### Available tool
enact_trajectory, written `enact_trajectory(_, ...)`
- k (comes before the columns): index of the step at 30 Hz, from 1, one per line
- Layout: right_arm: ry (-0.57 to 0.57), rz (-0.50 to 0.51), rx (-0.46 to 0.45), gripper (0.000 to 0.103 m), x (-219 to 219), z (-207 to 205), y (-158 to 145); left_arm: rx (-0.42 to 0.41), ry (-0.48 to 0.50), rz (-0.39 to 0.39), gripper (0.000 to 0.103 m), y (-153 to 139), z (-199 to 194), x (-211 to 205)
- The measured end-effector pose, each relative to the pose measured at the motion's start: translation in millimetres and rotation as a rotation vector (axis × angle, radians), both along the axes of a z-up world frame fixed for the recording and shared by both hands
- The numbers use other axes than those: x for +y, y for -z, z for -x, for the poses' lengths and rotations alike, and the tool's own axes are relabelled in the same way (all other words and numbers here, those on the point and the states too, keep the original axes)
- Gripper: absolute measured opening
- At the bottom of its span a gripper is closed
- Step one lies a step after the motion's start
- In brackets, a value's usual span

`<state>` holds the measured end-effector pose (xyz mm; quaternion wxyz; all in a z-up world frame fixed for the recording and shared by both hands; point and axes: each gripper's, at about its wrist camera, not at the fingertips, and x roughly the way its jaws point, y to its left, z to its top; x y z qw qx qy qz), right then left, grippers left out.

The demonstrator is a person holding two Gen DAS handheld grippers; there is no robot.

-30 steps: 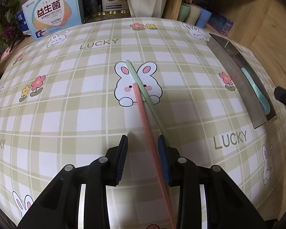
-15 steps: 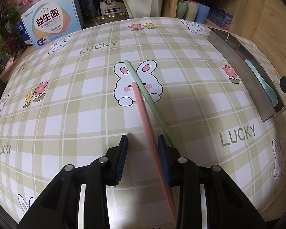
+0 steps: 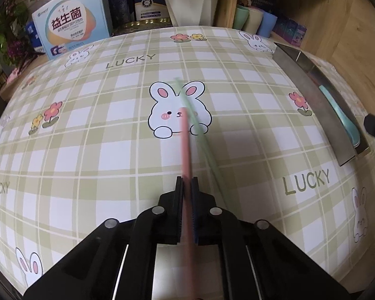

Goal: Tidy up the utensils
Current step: 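Lift the pink chopstick with the left tool while the right tool grasps the pale green chopstick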

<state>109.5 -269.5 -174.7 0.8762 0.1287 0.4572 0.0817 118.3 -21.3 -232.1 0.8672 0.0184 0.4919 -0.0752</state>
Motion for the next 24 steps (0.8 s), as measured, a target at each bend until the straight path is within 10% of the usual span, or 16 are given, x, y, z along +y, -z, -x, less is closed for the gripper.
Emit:
enact_trajectory(13, -0.196, 0.036, 0.012, 0.086, 62, -20, 3, -0.074, -0.17, 0.152, 0.006, -24, 4, 64)
enact_trajectory(24, -0.363, 0.106, 0.095, 0.055, 169, -67, 40, -0.105, -0.266, 0.188, 0.006, -31, 10, 112)
